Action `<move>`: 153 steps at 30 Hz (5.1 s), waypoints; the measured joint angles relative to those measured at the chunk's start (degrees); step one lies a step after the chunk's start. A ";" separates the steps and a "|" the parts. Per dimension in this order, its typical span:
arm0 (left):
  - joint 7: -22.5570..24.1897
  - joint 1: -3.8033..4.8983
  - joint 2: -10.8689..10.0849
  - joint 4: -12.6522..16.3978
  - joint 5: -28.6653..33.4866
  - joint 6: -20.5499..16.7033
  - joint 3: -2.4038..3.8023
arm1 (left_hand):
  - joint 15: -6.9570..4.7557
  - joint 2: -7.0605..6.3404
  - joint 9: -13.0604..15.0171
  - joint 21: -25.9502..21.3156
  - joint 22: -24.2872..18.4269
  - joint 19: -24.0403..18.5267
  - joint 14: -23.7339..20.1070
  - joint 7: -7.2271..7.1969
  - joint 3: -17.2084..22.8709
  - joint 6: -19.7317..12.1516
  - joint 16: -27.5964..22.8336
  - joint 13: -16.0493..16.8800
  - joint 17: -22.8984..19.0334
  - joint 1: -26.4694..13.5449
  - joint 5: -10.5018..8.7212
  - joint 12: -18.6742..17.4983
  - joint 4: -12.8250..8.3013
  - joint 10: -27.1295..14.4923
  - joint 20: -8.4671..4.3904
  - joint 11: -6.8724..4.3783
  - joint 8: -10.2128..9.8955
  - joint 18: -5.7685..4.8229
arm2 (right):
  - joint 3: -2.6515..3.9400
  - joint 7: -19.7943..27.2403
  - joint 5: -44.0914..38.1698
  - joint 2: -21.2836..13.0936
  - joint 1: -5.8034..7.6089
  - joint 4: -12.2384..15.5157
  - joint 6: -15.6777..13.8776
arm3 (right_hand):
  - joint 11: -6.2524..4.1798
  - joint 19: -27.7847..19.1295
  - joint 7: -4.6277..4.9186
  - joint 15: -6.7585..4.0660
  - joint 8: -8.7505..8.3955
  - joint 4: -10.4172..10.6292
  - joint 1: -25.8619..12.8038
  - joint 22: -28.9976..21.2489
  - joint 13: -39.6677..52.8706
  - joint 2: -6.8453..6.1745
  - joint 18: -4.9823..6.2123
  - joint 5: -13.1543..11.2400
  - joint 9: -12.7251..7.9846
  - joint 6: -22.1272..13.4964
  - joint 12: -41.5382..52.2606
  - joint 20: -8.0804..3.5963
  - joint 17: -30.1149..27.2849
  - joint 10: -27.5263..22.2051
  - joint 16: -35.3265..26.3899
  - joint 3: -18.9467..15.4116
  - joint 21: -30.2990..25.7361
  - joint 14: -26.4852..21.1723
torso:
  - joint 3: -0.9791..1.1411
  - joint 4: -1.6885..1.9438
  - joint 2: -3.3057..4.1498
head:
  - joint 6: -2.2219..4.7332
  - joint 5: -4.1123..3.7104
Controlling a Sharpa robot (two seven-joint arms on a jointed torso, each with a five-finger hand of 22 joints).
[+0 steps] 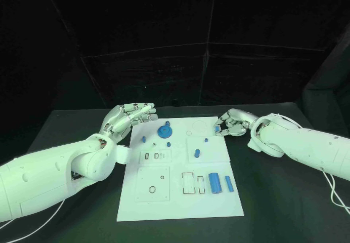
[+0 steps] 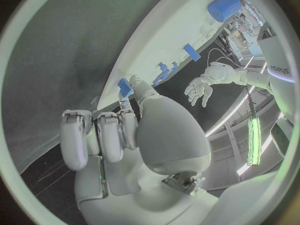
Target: Assemble the parts on the task board
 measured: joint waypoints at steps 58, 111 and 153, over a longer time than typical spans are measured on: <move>-0.01 0.32 0.10 -2.62 1.20 0.05 0.02 | 0.00 0.19 0.00 0.00 -0.09 0.00 0.00 0.20 -0.17 0.21 0.00 0.00 -0.06 0.19 0.00 -0.23 -0.17 0.21 0.00 -0.21 -0.30 0.00 | -0.29 -19.72 -9.03 12.23 0.90 16.28 -7.03 | -1.62 0.20 -1.08 -1.54 0.92 -1.55 -0.71 -0.01 -0.07 4.13 0.00 -2.67 -0.38 3.59 -1.16 -1.46 -0.02 -0.20 0.22 7.60 0.00 -0.11 | -0.83 0.36 -1.18 | -1.69 3.35; 0.01 0.56 0.56 -3.42 2.01 -0.03 0.01 | 0.00 0.19 0.00 -0.30 -0.12 0.00 0.00 0.20 -0.17 0.20 0.00 0.00 -0.04 0.19 0.00 -0.23 -0.17 0.41 0.00 -0.01 -0.28 0.00 | -1.44 -24.72 -16.33 18.10 -1.80 13.20 0.95 | -1.61 0.20 -1.14 -1.54 0.65 -1.24 -3.06 -0.01 -0.01 2.41 0.01 -3.32 -0.48 3.74 -1.46 -1.45 -0.03 -0.19 0.21 7.86 -0.22 -0.11 | -0.68 0.24 -1.16 | -3.40 4.75; -0.04 0.56 0.62 -3.77 2.06 0.10 0.01 | 0.15 0.32 0.00 -0.30 -0.23 0.13 0.29 0.18 -0.04 0.26 -0.34 0.00 -0.04 0.07 0.00 -0.23 -0.50 0.43 -0.03 -0.02 -0.45 0.00 | -1.82 -23.92 -17.50 16.68 -2.65 14.49 -2.20 | 0.13 0.20 0.88 -0.38 -2.06 2.69 -8.24 -0.01 -0.01 -2.66 0.00 -3.30 -0.65 -3.31 -5.97 -0.63 0.01 -3.58 0.00 1.04 -0.66 -0.02 | -0.68 0.30 -1.16 | -3.54 4.59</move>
